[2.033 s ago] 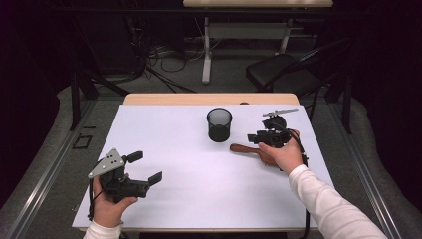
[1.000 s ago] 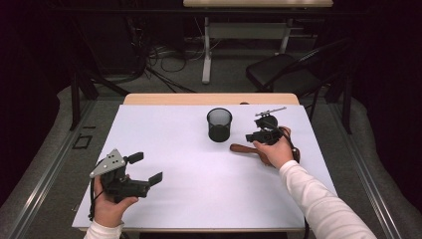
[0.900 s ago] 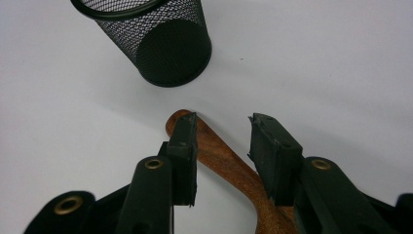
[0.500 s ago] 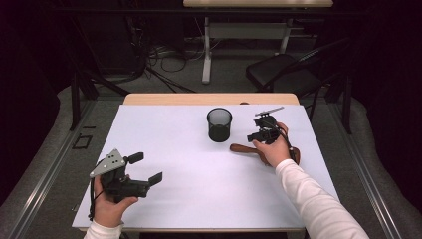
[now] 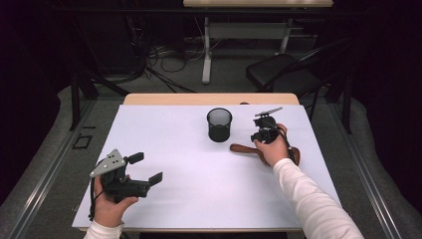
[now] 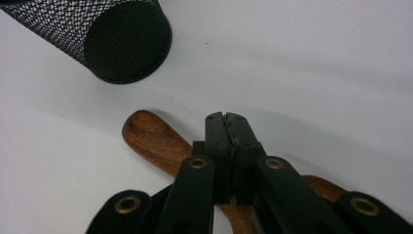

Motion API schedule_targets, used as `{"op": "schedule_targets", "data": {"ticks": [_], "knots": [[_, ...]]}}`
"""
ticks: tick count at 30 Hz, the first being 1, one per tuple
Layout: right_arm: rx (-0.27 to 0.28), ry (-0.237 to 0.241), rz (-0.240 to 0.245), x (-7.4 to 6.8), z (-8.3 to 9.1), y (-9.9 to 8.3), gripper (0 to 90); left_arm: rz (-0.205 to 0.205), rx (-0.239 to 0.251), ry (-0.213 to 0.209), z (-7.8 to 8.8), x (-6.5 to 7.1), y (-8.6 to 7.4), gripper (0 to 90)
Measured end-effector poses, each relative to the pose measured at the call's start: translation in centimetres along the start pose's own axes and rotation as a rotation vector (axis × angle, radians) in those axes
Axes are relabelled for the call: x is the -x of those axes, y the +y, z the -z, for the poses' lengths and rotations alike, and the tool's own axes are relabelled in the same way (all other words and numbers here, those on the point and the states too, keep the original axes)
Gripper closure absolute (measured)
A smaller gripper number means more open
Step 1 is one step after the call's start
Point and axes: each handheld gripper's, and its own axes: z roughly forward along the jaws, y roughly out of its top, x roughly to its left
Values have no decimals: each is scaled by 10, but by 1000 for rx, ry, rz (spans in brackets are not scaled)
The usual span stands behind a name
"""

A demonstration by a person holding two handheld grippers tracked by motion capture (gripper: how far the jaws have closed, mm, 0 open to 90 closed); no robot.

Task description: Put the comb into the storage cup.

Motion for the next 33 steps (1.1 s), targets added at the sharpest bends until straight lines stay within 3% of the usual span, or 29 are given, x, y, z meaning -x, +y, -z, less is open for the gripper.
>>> {"op": "schedule_targets", "data": {"ticks": [28,33], "knots": [[-45,7,-41,-6,-27,-2,900,4,-2,2,0,-1,-1,14],[-58,15,-24,-7,-29,-3,900,4,-3,3,-1,-2,-2,14]]}}
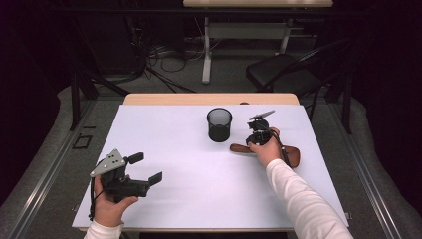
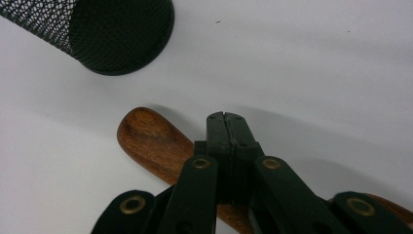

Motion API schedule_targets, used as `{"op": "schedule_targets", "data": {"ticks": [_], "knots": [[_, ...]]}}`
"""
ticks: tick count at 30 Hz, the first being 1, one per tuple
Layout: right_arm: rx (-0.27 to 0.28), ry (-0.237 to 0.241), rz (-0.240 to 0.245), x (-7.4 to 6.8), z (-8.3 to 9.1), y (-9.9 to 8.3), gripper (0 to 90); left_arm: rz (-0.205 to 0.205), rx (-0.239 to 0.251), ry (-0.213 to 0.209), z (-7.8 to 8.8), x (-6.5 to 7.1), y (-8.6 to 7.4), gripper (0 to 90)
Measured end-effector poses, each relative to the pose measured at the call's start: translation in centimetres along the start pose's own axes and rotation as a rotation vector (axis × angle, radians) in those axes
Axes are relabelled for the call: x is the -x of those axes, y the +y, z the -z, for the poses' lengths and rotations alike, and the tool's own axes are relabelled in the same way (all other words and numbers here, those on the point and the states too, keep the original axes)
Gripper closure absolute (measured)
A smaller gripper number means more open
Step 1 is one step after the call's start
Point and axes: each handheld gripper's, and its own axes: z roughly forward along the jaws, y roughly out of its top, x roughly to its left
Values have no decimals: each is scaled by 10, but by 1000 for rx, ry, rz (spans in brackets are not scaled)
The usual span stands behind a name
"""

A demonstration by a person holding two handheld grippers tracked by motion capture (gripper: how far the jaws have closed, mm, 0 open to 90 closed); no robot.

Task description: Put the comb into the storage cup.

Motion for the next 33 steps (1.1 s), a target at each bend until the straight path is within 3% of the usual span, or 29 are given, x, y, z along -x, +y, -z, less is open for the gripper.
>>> {"op": "schedule_targets", "data": {"ticks": [15,29,33], "knots": [[-16,26,11,-8,0,-9,900,-3,-4,0,0,0,-1,15],[-30,42,97,-24,7,-26,900,-6,-7,4,0,0,-1,15],[-28,55,101,-26,8,-31,900,-3,-6,4,1,0,-1,15]]}}
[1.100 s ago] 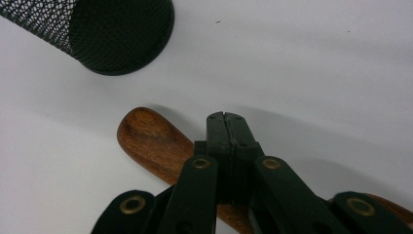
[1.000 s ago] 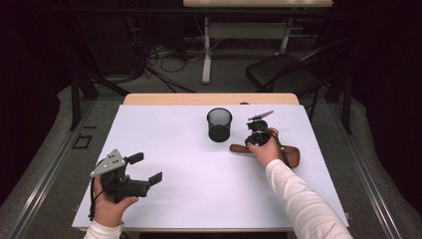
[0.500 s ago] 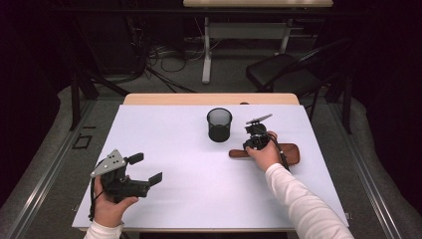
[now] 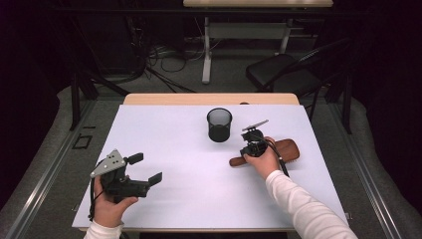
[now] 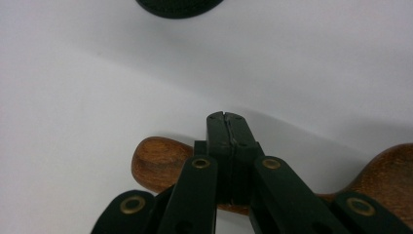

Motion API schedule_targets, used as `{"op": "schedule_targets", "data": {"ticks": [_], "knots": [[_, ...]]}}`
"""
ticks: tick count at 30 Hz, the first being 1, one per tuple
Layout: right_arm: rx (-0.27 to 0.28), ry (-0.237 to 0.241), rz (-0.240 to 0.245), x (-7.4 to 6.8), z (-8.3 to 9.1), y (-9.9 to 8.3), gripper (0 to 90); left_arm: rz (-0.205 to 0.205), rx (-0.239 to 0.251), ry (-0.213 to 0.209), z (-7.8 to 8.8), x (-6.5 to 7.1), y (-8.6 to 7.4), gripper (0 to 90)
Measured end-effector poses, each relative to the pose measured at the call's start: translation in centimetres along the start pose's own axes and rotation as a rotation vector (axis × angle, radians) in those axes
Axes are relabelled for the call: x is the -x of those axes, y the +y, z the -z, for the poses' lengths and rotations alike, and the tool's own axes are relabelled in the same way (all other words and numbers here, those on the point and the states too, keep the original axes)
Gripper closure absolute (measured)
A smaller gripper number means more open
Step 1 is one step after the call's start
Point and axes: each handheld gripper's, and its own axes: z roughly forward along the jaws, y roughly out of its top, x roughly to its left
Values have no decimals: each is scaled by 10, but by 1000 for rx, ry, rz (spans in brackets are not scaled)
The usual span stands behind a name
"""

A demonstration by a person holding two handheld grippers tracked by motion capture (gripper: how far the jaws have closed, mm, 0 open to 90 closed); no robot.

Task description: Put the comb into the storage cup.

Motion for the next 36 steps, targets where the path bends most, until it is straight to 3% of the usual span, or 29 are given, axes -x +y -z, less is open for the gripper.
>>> {"op": "schedule_targets", "data": {"ticks": [1,4,9,15,24,36], "knots": [[25,12,1,-1,-1,-5,900,0,0,0,0,0,0,15],[-6,5,19,-1,3,-8,900,2,3,0,0,0,0,15],[25,17,13,-5,8,-19,900,-5,-4,0,0,0,0,15],[27,13,39,-5,13,-31,900,-4,-4,1,0,0,0,15],[38,38,44,-8,20,-52,900,-2,-3,2,0,0,0,16],[78,31,40,-4,33,-75,900,-2,-5,1,-1,2,0,16]]}}
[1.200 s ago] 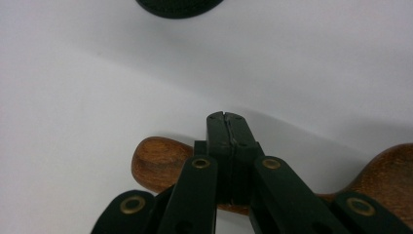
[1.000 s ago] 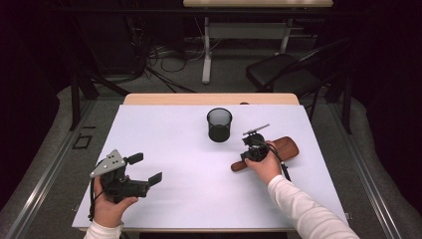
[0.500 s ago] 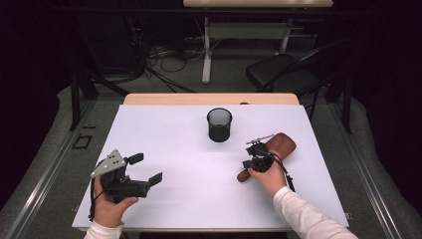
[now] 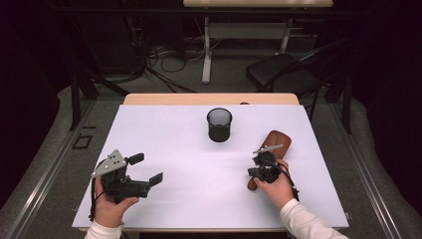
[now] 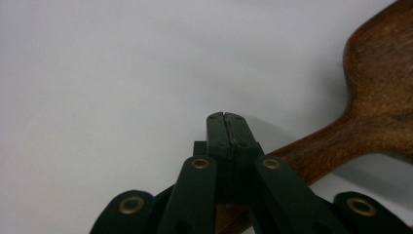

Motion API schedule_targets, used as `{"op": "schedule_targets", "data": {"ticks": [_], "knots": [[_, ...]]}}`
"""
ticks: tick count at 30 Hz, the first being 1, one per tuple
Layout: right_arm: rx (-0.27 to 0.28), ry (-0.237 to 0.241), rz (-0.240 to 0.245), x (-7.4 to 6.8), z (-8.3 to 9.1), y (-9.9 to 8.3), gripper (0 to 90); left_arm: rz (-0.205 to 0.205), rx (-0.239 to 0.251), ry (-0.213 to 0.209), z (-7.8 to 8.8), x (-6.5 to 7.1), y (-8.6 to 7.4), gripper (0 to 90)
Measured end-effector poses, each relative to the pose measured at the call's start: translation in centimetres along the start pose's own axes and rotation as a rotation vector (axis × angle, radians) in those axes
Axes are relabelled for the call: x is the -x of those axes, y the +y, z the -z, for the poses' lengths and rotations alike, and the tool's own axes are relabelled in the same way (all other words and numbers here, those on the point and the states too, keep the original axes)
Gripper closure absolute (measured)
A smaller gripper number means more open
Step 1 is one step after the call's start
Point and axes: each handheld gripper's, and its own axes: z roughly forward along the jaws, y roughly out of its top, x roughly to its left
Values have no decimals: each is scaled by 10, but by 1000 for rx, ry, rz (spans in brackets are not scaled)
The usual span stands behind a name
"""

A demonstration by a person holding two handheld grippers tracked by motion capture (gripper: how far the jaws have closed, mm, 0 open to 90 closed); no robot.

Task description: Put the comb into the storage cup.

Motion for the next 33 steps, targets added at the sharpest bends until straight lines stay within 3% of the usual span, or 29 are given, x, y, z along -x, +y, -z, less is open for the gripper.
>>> {"op": "schedule_targets", "data": {"ticks": [1,11,18,33], "knots": [[6,2,-18,2,3,-3,900,1,-1,0,0,0,0,16],[34,-13,-39,5,14,-19,897,1,-3,-1,0,0,0,16],[64,-44,-34,8,20,-24,896,0,-6,-1,-2,1,-1,16],[75,-70,-77,22,31,-35,892,0,-8,2,-2,1,-1,18]]}}
